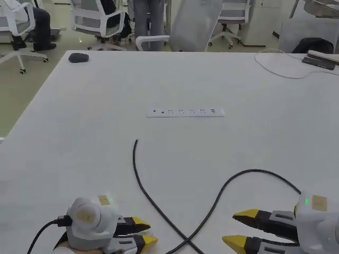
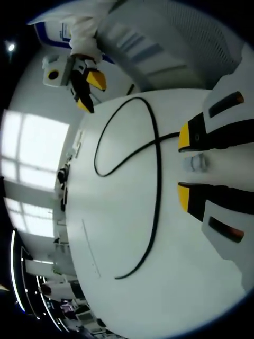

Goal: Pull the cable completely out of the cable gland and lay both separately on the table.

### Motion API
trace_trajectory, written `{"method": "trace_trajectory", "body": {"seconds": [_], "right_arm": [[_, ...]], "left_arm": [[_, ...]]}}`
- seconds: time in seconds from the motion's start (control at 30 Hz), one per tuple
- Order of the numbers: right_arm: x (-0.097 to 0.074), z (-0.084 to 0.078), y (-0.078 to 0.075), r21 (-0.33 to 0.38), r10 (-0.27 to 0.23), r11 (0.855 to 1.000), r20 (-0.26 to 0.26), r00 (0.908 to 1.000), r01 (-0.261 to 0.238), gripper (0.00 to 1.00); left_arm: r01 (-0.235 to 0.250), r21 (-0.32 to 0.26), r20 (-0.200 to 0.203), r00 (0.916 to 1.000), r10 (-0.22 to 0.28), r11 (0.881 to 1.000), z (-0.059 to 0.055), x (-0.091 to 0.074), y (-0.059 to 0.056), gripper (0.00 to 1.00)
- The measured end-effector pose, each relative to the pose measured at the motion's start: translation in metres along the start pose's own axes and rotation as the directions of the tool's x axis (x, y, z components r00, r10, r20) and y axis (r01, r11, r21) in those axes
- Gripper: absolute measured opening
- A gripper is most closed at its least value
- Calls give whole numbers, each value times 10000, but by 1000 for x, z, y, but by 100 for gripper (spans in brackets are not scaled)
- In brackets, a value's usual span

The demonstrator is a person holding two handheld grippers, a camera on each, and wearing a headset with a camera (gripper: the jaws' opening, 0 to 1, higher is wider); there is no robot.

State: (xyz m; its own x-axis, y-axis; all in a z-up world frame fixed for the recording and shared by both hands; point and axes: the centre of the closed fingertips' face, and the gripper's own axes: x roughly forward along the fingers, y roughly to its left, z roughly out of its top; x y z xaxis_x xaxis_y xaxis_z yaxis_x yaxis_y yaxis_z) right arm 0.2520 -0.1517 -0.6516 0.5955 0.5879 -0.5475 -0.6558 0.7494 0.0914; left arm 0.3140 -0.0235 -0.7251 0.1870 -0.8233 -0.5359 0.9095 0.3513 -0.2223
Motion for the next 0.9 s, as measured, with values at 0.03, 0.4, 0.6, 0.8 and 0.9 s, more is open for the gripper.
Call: {"method": "trace_trajectory", "body": {"seconds": [0.03, 0.4, 0.6, 0.8, 0.9], "right_arm": [[0, -2, -1, 2, -34, 10000, -97, 9999, 34, 35], [-24, -14, -14, 568, -580, 9964, -973, 9936, 637, 57], [-51, -38, -12, 1216, -761, 9874, -1938, 9781, 1010, 64], [-76, -48, -18, 2459, -1266, 9544, -1793, 9756, 1690, 64], [-83, -50, -21, 2761, -1493, 9420, -1647, 9750, 1909, 63]], "left_arm": [[-127, 58, 133, 9998, 126, 9999, 5, -9, -1, 26], [-971, -1549, 713, 9915, 1092, 9831, 32, -100, -18, 62], [-1409, -2378, 510, 9862, 1572, 9610, 28, -133, -37, 77], [-1668, -2940, 567, 9799, 1913, 9411, 17, -154, -52, 81], [-1724, -3237, 705, 9761, 2054, 9303, 14, -160, -56, 81]]}}
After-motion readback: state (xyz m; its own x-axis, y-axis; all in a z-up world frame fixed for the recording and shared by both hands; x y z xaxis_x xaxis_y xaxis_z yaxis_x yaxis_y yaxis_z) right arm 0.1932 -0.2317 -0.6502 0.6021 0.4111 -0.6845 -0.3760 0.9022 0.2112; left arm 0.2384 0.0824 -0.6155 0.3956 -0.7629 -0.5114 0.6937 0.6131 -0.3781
